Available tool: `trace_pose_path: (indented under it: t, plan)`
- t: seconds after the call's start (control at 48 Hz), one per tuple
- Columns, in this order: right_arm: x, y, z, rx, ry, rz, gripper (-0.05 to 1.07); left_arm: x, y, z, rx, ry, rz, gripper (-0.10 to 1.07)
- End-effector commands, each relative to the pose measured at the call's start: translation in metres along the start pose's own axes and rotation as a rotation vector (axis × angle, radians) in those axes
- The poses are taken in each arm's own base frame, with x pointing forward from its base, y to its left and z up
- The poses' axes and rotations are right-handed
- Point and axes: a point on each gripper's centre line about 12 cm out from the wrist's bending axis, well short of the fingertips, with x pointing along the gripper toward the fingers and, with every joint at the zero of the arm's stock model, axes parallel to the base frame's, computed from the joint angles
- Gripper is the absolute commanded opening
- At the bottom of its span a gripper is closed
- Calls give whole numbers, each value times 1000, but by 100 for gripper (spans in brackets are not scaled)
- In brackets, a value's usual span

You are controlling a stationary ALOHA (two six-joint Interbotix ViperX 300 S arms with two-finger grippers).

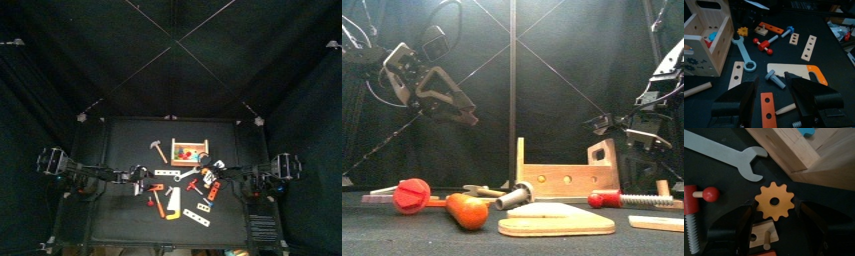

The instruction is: Grab orange gear

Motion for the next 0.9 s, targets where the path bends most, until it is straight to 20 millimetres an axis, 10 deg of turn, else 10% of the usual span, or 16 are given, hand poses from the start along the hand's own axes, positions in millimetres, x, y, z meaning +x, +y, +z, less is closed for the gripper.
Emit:
trace_pose_path:
  t: [0.0, 0.875]
  plan:
    - [-2, 3, 5, 5, -12, 5, 79, 1, -1, 6, -2, -24, -2, 84]
    - [-26, 26, 25, -35, -80, 28, 76, 1, 0, 6, -23, -24, 7, 84]
